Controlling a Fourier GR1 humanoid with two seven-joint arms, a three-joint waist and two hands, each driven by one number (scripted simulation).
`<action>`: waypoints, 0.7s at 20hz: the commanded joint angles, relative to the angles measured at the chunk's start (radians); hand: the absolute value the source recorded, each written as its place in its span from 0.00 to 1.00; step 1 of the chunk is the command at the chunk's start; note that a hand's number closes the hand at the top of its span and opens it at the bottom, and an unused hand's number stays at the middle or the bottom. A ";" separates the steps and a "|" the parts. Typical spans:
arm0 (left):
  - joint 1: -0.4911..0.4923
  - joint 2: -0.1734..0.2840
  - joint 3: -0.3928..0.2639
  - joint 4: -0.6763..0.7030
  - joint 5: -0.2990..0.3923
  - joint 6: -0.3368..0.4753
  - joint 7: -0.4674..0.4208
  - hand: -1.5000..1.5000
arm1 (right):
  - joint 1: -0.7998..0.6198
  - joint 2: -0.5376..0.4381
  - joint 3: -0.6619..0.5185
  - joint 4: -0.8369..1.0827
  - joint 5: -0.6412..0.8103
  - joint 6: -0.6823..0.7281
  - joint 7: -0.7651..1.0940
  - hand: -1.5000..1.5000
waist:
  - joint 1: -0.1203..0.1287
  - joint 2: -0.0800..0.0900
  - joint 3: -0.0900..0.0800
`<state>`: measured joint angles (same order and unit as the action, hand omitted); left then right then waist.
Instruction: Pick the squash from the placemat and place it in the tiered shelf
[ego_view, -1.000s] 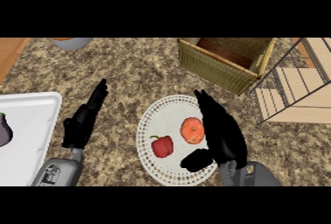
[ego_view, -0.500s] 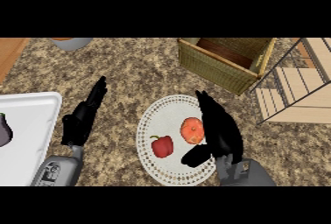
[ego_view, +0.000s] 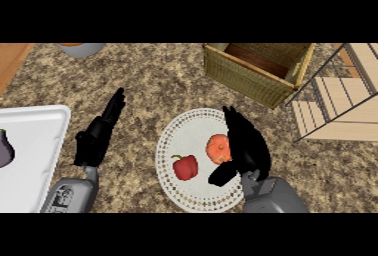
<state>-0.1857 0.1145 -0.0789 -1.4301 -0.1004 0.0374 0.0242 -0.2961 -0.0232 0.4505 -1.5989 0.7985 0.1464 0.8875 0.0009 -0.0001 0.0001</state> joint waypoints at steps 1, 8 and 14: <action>0.032 -0.004 -0.002 -0.035 0.002 -0.029 0.017 0.50 | -0.060 0.022 0.013 0.096 0.019 -0.028 0.011 0.00 | 0.003 0.000 0.000; 0.037 -0.048 -0.006 -0.065 -0.041 0.007 0.034 0.50 | -0.040 0.023 -0.025 0.112 0.042 -0.019 -0.027 0.00 | 0.001 0.000 0.000; 0.064 -0.092 -0.051 -0.088 -0.090 0.032 0.051 0.50 | 0.005 0.023 -0.024 0.193 0.058 -0.090 -0.110 0.00 | 0.002 0.000 0.000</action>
<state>-0.1425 0.0861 -0.0714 -1.4872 -0.1349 0.0137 0.0403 -0.2810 -0.0104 0.4201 -1.4575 0.8501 0.0875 0.7935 0.0016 -0.0002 0.0000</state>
